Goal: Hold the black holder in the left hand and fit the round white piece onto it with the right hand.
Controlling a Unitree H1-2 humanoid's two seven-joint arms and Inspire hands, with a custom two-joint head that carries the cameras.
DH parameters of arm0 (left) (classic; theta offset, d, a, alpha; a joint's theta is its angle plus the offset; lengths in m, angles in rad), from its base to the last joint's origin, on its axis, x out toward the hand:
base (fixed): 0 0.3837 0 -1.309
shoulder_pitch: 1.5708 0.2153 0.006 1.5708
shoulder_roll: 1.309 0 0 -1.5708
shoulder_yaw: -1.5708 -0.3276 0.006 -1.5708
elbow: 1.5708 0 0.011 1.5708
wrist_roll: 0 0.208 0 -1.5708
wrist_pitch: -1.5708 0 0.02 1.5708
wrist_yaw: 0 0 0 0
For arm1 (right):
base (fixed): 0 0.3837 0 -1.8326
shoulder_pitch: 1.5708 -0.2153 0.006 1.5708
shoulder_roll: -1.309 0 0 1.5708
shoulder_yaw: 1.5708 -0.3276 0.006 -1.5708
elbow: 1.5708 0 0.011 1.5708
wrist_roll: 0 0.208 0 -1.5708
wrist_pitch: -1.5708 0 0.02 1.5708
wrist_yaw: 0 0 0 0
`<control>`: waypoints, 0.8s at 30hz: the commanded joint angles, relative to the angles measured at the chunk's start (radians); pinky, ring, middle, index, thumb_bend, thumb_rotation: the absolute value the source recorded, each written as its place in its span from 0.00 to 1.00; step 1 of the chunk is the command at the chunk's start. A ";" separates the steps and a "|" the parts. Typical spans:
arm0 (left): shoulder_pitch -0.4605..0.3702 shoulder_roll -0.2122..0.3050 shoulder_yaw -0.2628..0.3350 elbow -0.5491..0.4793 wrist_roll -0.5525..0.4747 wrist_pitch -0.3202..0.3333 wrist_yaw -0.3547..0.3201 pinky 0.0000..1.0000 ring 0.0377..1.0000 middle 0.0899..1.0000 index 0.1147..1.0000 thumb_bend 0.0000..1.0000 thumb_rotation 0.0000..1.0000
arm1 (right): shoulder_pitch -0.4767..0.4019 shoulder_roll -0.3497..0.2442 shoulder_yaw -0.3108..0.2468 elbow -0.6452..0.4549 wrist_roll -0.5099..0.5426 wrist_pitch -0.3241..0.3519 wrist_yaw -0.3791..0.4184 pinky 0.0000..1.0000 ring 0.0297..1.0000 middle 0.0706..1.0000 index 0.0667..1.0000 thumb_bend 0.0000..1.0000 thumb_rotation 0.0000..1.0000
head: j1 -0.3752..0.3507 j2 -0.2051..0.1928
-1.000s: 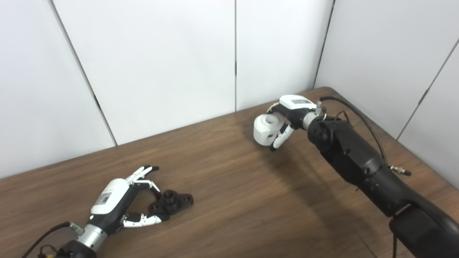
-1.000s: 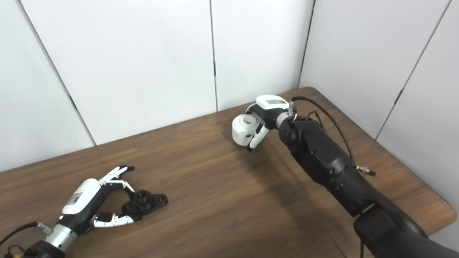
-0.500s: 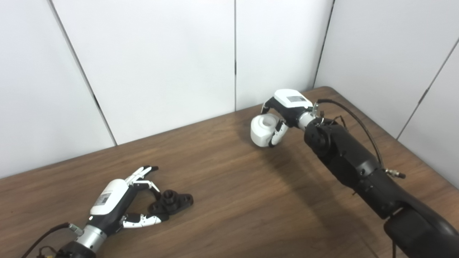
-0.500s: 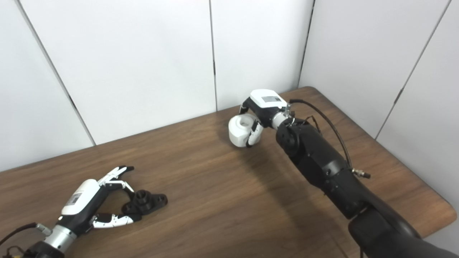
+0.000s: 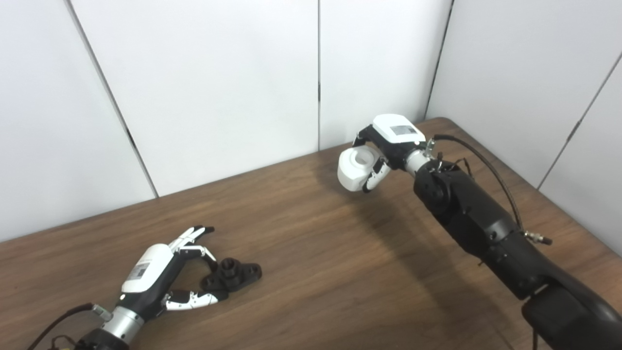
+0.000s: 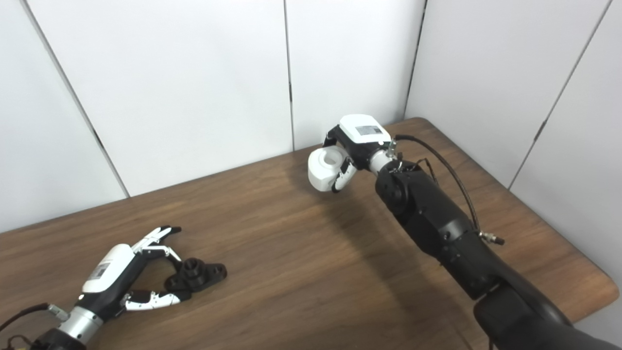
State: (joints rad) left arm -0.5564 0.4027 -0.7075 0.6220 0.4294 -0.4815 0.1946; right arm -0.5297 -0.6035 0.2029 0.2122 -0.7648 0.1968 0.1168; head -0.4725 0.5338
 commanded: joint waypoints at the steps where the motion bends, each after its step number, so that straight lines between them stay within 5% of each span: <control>1: 0.064 0.031 -0.019 0.038 0.055 0.012 -0.065 0.89 0.97 0.93 0.42 0.52 0.07 | -0.037 -0.033 -0.023 -0.049 -0.002 -0.014 -0.012 0.75 0.75 0.67 0.44 0.52 0.14 | 0.004 0.004; 10: 0.064 0.013 0.005 0.021 0.073 0.013 -0.086 0.89 0.97 0.93 0.42 0.52 0.07 | -0.036 -0.037 -0.009 -0.247 0.027 0.135 0.255 0.86 0.79 0.70 0.45 0.52 0.14 | 0.102 0.045; 24: 0.063 -0.040 0.073 -0.016 0.124 0.051 -0.156 0.88 0.97 0.93 0.42 0.52 0.07 | -0.087 -0.013 0.046 -0.400 0.001 0.233 0.499 0.79 0.79 0.70 0.45 0.52 0.13 | 0.247 0.096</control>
State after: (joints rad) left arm -0.5332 0.3663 -0.6092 0.5925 0.5010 -0.4770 0.1314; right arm -0.5554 -0.6065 0.2597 -0.1455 -0.7652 0.4250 0.6083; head -0.2272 0.6289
